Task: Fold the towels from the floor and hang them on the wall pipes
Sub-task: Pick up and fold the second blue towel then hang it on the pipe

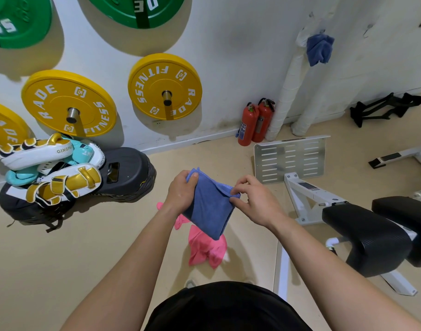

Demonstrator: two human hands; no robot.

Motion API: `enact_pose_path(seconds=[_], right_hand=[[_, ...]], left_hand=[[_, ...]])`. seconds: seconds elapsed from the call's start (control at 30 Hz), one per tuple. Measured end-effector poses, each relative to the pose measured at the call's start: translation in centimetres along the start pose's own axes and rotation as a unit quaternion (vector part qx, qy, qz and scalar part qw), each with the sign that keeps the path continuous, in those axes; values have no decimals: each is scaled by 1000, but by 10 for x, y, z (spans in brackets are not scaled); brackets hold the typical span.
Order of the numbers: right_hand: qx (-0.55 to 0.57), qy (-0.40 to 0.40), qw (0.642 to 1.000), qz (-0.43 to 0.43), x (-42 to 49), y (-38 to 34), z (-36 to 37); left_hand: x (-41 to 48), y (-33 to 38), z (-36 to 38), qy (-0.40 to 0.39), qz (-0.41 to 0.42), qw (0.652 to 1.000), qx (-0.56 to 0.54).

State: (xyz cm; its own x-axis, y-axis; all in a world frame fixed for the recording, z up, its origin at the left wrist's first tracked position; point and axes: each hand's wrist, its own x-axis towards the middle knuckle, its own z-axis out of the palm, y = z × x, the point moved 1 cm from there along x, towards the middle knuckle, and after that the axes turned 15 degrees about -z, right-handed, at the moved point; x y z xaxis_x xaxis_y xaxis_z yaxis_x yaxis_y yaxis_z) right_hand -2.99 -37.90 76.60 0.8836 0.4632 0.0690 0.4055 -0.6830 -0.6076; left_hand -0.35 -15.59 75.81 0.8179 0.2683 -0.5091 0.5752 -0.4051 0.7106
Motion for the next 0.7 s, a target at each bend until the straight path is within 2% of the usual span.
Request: enact_pose_path(seconds=[0.17,0.27,0.5,0.7], right_hand=[[-66,-37,997,11,4,-6,1],[-56,-55,997,15,4,-5,2],[-12,16,1000,10,0,3,7],[-2,19,1000,16,2,1,-1]], left_hand=[[-4,-1,7,-10,1,1000,15],[-5,-3,7,-10,-4,1000,13],[-6,-3,5,-14,3,1000,10],[-7,1,2,-10,17,999,29]])
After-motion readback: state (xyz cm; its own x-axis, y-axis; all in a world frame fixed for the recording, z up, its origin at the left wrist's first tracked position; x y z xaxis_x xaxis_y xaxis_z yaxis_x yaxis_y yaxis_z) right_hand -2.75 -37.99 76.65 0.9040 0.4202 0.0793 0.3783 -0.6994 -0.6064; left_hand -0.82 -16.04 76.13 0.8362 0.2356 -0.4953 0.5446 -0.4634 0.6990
